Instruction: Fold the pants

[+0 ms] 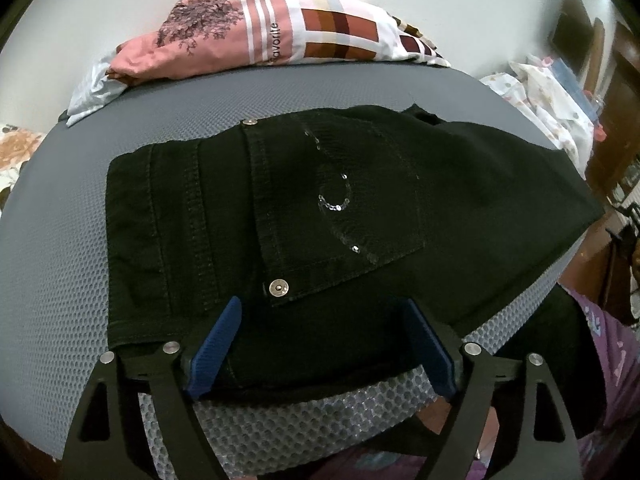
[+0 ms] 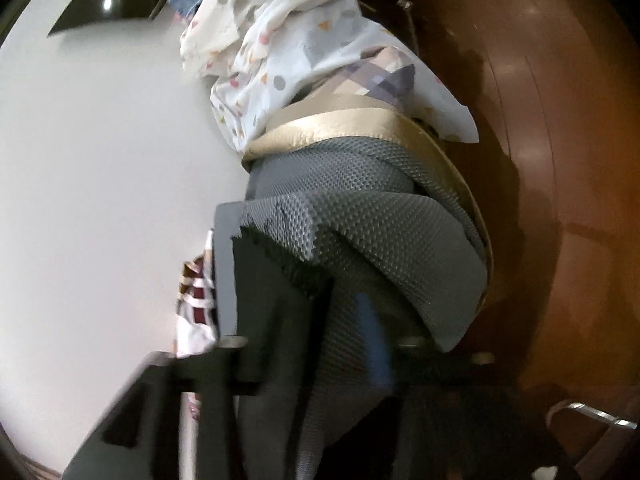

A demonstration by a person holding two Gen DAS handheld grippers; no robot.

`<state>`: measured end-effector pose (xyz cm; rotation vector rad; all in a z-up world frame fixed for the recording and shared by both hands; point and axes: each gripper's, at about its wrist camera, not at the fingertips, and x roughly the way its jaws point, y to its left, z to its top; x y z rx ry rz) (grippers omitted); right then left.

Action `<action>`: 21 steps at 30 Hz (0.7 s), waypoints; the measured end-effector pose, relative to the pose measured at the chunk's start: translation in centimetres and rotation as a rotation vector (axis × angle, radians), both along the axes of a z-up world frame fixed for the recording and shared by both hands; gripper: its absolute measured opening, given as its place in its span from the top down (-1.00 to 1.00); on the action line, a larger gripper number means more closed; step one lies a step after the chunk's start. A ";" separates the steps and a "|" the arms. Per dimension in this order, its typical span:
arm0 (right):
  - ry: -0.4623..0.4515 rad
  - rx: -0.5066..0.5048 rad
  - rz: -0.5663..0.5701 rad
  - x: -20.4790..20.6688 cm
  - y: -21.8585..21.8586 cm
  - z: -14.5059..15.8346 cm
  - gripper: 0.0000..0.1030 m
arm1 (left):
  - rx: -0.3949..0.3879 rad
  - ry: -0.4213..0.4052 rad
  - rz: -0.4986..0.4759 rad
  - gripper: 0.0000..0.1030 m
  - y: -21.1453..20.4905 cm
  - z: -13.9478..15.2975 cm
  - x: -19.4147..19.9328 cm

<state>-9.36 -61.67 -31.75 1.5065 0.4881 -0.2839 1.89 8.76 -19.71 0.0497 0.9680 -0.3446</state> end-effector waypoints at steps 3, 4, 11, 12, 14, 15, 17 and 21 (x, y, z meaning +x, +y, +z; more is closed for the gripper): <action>-0.011 0.013 0.035 0.8 0.2 -0.3 0.00 | -0.019 -0.005 0.034 -0.62 0.1 0.6 0.0; -0.007 0.014 0.064 1.5 0.6 -0.3 0.00 | -0.026 -0.011 0.043 -0.62 0.2 0.8 0.0; 0.039 -0.048 0.171 4.8 1.6 -0.7 0.37 | -0.077 -0.049 0.144 -0.62 1.9 2.1 0.2; 0.046 -0.082 0.185 5.0 1.7 -0.3 0.76 | -0.079 -0.056 0.156 -0.62 2.1 2.3 0.1; 0.098 -0.193 0.222 5.5 2.3 1.2 0.80 | -0.092 -0.058 0.165 -0.62 2.5 2.3 0.0; 0.105 -0.218 0.226 5.6 2.4 1.6 0.83 | -0.093 -0.056 0.169 -0.62 2.7 2.3 0.1; 0.126 -0.238 0.228 5.7 2.4 2.0 0.85 | -0.089 -0.057 0.175 -0.62 2.8 2.3 0.1; 0.186 -0.265 0.226 6.0 2.3 2.1 0.77 | -0.099 -0.059 0.180 -0.62 3.1 2.4 0.1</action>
